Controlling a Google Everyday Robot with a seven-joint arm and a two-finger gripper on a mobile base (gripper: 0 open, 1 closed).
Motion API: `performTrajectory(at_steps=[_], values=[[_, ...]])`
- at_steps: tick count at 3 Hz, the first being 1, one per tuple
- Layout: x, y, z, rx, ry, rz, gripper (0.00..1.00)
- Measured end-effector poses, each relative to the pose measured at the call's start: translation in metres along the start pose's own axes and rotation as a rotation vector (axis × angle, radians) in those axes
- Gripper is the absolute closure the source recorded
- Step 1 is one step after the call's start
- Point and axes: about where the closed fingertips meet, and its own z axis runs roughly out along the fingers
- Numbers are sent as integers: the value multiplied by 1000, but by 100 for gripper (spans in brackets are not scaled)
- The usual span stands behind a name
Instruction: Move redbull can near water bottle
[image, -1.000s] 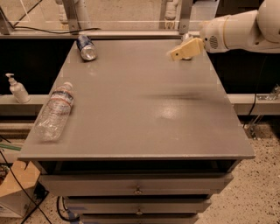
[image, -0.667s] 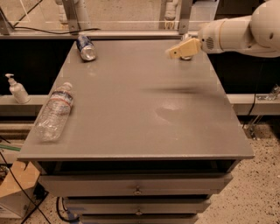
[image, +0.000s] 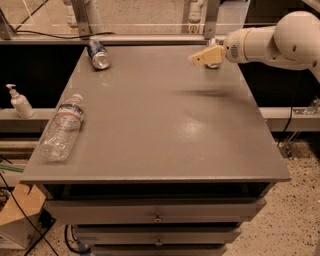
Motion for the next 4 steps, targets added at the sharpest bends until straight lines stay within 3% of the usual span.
performTrajectory(at_steps=[4], values=[[40, -40, 55, 70, 52, 123, 0]])
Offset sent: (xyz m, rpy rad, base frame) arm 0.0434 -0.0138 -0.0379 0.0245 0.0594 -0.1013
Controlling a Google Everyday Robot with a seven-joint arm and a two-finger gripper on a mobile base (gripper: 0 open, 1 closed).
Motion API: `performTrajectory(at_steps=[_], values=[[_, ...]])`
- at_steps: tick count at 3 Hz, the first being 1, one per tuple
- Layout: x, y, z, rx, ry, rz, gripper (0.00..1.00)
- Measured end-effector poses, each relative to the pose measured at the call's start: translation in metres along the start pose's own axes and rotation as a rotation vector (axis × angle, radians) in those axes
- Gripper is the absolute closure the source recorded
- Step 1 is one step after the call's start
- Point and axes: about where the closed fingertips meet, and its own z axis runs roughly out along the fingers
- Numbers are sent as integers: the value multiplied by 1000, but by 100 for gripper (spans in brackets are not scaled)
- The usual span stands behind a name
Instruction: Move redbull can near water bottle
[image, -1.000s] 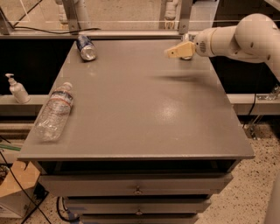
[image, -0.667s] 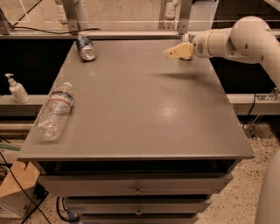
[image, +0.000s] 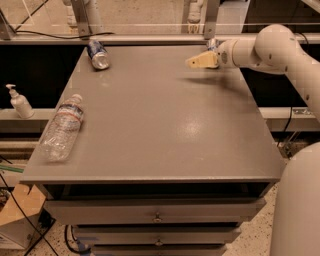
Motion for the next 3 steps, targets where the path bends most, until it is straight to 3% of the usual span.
performTrajectory(at_steps=[1, 2, 3], values=[[7, -13, 12, 16, 10, 30, 0], [9, -21, 14, 30, 12, 34, 17], [4, -22, 12, 32, 14, -2, 39]])
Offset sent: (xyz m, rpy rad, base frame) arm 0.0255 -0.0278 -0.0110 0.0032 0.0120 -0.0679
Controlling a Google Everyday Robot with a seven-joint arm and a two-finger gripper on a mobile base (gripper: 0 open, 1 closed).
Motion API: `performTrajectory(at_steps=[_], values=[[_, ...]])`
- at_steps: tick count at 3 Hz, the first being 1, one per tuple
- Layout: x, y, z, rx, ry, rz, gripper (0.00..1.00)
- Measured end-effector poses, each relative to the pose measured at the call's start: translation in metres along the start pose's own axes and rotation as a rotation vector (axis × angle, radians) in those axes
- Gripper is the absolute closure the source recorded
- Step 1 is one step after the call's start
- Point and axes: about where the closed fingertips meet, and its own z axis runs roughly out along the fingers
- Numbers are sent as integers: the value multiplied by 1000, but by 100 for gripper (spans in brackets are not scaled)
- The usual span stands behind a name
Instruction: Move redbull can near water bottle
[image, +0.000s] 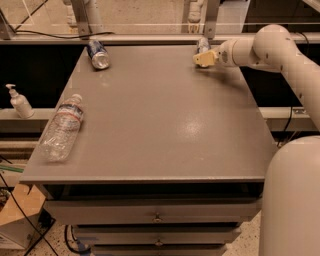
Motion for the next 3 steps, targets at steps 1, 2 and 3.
performTrajectory(at_steps=[1, 2, 3], values=[[2, 1, 1, -5, 14, -18, 63], [3, 4, 3, -13, 24, -34, 87], [-17, 15, -4, -28, -3, -88, 100]])
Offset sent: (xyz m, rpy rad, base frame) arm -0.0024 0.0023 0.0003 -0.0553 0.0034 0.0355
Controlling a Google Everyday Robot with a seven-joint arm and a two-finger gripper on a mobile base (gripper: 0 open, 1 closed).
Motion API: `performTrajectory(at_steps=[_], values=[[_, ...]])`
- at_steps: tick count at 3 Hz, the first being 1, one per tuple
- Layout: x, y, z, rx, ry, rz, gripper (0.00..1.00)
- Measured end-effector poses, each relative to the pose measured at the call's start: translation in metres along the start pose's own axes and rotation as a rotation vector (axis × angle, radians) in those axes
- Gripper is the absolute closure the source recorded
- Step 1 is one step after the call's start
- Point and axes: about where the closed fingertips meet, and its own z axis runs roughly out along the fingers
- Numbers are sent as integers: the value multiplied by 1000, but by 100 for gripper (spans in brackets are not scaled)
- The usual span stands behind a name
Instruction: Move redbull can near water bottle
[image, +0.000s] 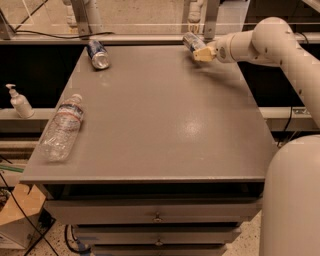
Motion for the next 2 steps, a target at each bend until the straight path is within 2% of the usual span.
performTrajectory(at_steps=[1, 2], values=[[-39, 25, -15, -54, -57, -94, 100], [-83, 77, -38, -168, -120, -224, 100]])
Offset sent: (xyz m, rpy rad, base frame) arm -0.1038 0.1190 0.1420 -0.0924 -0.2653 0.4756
